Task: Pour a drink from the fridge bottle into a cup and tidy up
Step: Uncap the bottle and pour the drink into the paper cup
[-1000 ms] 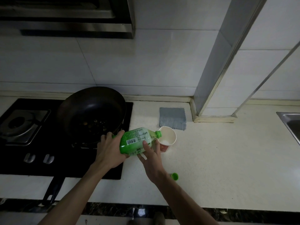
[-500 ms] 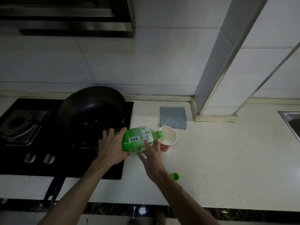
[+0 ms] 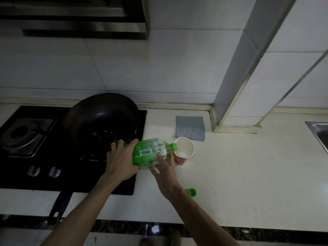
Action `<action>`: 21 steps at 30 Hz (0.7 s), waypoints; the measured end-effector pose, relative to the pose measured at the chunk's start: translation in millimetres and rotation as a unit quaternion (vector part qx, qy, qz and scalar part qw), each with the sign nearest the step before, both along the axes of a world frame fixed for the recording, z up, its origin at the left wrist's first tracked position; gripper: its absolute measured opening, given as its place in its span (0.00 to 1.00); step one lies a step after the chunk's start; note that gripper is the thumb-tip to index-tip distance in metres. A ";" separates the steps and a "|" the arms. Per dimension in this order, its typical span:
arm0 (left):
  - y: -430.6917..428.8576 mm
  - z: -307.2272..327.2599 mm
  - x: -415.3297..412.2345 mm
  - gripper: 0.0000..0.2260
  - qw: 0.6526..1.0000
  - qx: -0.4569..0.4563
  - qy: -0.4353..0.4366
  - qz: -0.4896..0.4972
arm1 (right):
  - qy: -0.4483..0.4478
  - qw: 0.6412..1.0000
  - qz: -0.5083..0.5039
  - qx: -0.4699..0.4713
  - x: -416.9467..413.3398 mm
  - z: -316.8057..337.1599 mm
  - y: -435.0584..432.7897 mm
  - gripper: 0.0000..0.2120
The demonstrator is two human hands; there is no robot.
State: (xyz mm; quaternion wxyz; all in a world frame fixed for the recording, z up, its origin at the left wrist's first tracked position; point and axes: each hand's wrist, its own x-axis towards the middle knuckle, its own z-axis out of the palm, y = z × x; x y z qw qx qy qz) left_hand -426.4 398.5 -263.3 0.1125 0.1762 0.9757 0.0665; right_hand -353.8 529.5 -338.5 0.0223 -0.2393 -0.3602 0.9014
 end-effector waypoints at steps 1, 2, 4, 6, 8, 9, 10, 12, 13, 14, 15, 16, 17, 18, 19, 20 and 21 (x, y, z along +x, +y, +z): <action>-1.0 -0.3 0.4 0.41 1.000 0.002 0.000 0.001 | -0.001 1.000 -0.001 0.000 0.2 0.1 -0.8 0.24; -2.1 -0.8 0.8 0.41 1.000 0.005 -0.001 0.002 | -0.002 1.000 -0.001 0.001 0.4 0.2 -1.3 0.24; -4.0 -1.4 1.7 0.41 1.000 0.006 -0.003 0.004 | -0.004 1.000 0.000 0.002 1.1 1.1 -2.5 0.23; -5.8 -1.8 2.6 0.41 1.000 0.005 -0.004 0.006 | -0.005 1.000 0.003 0.004 2.1 2.1 -3.4 0.22; -7.7 -1.3 3.4 0.41 1.000 0.006 -0.003 0.008 | -0.005 1.000 0.007 0.006 2.8 3.3 -5.1 0.21; -8.7 -0.8 3.6 0.41 1.000 0.006 -0.002 0.009 | -0.006 1.000 0.009 0.007 2.9 4.0 -6.2 0.21; -9.9 -0.3 3.7 0.41 1.000 0.006 0.000 0.010 | -0.006 1.000 0.011 0.005 3.0 4.5 -7.5 0.21; -12.3 0.8 3.5 0.42 1.000 0.000 0.004 0.011 | -0.006 1.000 0.012 -0.001 3.1 5.6 -10.6 0.22; -13.2 1.8 3.7 0.42 1.000 -0.003 0.007 0.011 | -0.006 1.000 0.013 -0.004 3.1 6.0 -12.1 0.22; -13.9 2.7 3.9 0.42 1.000 -0.004 0.010 0.011 | -0.006 1.000 0.013 -0.004 3.3 6.5 -13.4 0.22; -14.2 4.3 4.6 0.42 1.000 -0.004 0.013 0.011 | -0.006 1.000 0.013 -0.003 3.3 7.0 -14.5 0.22; -14.4 5.8 5.3 0.42 1.000 -0.005 0.014 0.010 | -0.006 1.000 0.011 -0.002 3.7 7.7 -15.3 0.22; -14.6 6.8 5.8 0.41 1.000 -0.004 0.015 0.010 | -0.005 1.000 0.008 0.002 4.0 8.7 -15.5 0.22; -15.2 7.2 5.9 0.41 1.000 -0.001 0.017 0.011 | -0.002 1.000 0.005 0.008 4.6 11.0 -15.8 0.22; -16.2 7.1 5.7 0.41 1.000 0.006 0.017 0.012 | 0.002 1.000 0.000 0.015 5.1 13.9 -16.2 0.22; -17.3 6.7 5.6 0.41 1.000 0.017 0.016 0.013 | 0.006 1.000 -0.004 0.025 5.7 18.0 -16.5 0.21; -18.2 6.2 6.3 0.40 0.999 0.031 0.013 0.015 | 0.010 0.999 -0.011 0.037 5.9 21.8 -17.0 0.21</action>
